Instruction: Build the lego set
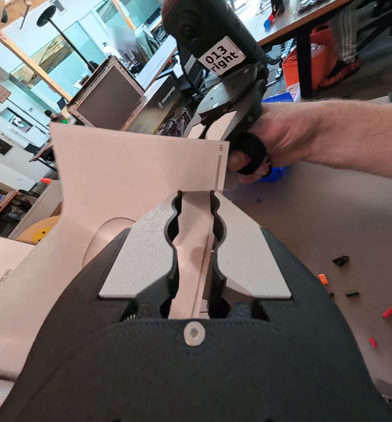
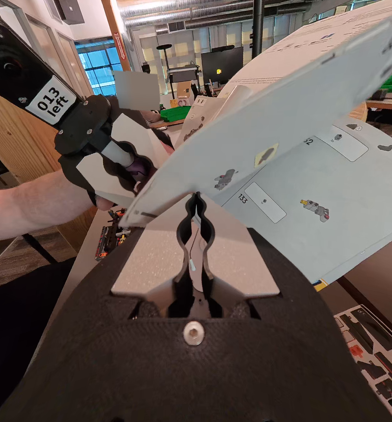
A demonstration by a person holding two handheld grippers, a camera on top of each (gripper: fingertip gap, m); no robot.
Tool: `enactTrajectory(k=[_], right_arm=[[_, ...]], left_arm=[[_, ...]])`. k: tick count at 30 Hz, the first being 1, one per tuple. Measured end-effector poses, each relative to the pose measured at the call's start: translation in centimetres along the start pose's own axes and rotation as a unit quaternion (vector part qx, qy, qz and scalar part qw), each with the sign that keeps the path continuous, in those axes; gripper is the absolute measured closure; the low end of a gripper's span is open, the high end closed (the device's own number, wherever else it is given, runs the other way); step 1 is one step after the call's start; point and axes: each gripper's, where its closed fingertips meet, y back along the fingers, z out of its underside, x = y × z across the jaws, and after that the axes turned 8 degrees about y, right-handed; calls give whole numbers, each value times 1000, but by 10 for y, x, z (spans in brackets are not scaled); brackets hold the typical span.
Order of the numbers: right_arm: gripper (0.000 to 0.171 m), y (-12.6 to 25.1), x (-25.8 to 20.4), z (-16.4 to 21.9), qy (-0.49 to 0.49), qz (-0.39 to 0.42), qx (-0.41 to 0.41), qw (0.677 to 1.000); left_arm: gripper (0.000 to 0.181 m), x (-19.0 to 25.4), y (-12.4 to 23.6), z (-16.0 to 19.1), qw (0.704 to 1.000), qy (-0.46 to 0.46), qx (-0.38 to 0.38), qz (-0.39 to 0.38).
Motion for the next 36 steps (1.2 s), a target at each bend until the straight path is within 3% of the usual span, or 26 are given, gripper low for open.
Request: enactTrajectory(k=[15, 26, 36], right_arm=[[171, -1, 3, -2, -10, 9, 7, 1000], [171, -3, 1, -1, -11, 1, 10, 1000], [171, -2, 3, 0, -17, -3, 12, 1000]], left_arm=[[124, 20, -2, 1, 998, -27, -18, 51], [147, 16, 0, -3, 997, 4, -17, 72], [152, 13, -1, -3, 996, 11, -26, 84]])
